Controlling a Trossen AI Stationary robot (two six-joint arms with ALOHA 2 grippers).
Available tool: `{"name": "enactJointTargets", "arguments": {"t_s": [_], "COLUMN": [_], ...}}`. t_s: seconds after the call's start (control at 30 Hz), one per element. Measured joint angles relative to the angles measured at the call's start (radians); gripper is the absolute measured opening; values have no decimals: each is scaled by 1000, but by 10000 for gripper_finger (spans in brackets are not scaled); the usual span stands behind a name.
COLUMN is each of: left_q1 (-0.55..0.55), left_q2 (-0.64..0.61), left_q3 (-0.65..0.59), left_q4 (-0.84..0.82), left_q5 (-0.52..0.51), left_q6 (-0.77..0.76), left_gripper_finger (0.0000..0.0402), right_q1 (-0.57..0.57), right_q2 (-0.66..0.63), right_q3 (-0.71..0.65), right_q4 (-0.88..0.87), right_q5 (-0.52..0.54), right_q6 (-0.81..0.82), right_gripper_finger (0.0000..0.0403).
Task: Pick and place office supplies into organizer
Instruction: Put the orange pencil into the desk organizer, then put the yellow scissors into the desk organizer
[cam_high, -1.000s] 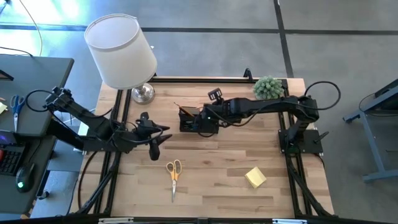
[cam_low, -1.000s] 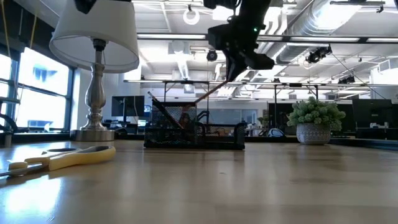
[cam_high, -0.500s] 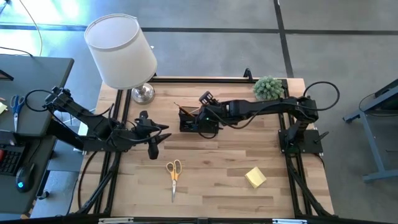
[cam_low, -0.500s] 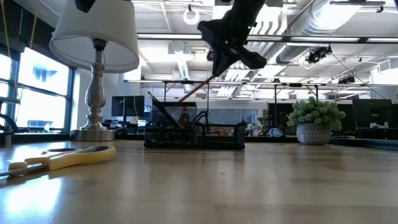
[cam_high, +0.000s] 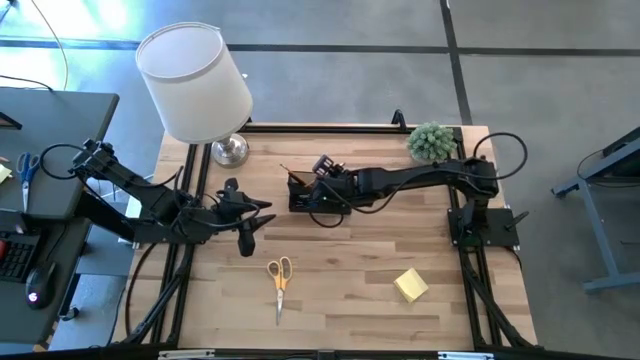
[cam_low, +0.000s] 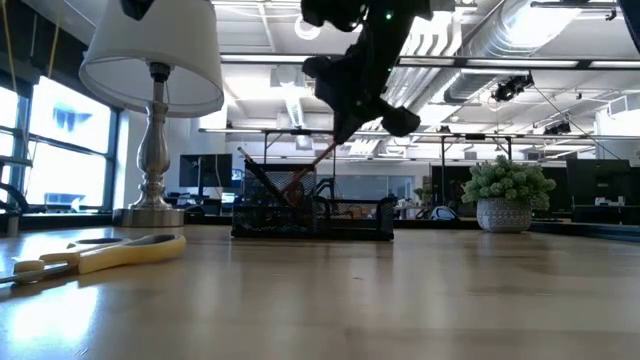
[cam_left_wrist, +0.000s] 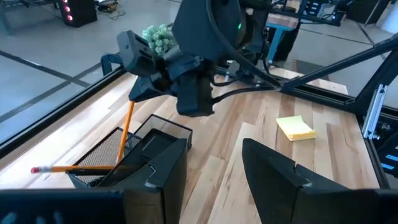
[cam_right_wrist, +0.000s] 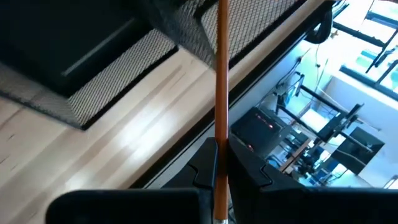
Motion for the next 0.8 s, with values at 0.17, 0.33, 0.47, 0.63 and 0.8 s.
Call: {"name": "enactJointTargets", "arguments": {"t_s": [0.17,0.33,0.47,0.63,0.8], "left_q1": [0,0,0,0,0], "left_q2": [0,0,0,0,0], "left_q3": [0,0,0,0,0], "left_q4": [-2,-7,-7,-7,-7], "left_q5": [4,11,26,37,46], "left_q6": [0,0,-1,-1,-1], "left_gripper_finger": [143,143,143,143,143], "right_q1": [1,6,16,25,25], "right_q2": [18,20,20,20,20], "right_q3": [0,-1,-1,-1,-1], "right_q4": [49,92,129,152,151], "right_q5": [15,-10,-27,-80,-117], "right_q6": [-88,-179,-181,-169,-123], "right_gripper_finger": [12,16,34,69,104]}}
